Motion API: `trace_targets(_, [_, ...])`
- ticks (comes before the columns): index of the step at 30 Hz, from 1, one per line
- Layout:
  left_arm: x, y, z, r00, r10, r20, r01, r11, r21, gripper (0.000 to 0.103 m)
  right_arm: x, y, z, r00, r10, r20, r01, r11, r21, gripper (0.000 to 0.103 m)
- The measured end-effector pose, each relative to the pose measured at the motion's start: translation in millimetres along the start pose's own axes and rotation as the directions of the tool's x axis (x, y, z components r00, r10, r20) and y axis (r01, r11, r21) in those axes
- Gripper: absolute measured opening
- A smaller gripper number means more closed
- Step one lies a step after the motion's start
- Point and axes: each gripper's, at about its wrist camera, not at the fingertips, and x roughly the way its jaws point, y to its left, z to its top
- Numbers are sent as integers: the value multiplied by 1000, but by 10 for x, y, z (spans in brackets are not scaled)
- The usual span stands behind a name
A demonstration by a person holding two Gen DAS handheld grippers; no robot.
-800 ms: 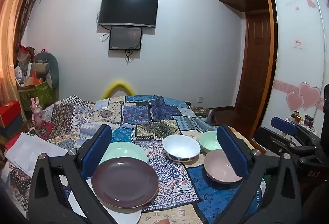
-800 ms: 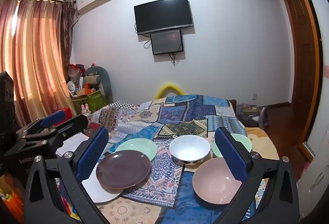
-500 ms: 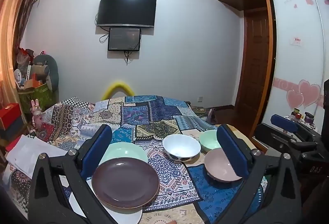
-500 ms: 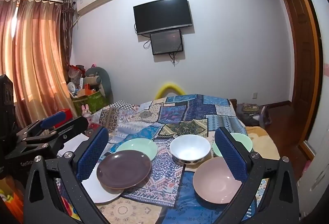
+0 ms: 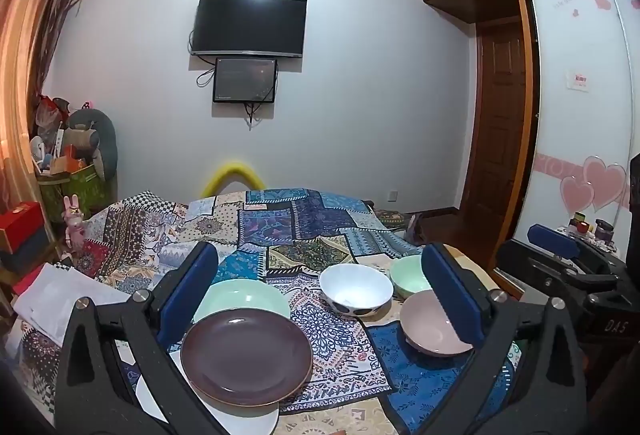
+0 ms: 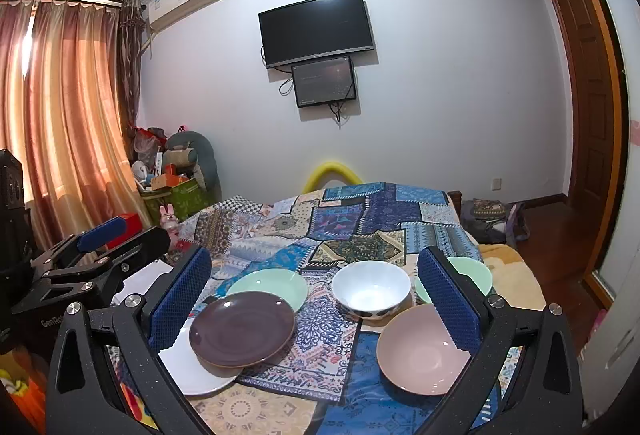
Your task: Organize plates and bowls
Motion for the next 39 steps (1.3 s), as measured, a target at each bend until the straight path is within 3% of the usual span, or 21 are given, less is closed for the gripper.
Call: trace_targets(39, [19,30,-28,1000,-4,-13,4,1000,-7,103,7,35,-15,1000,5,-2,-5,1000,-1,103])
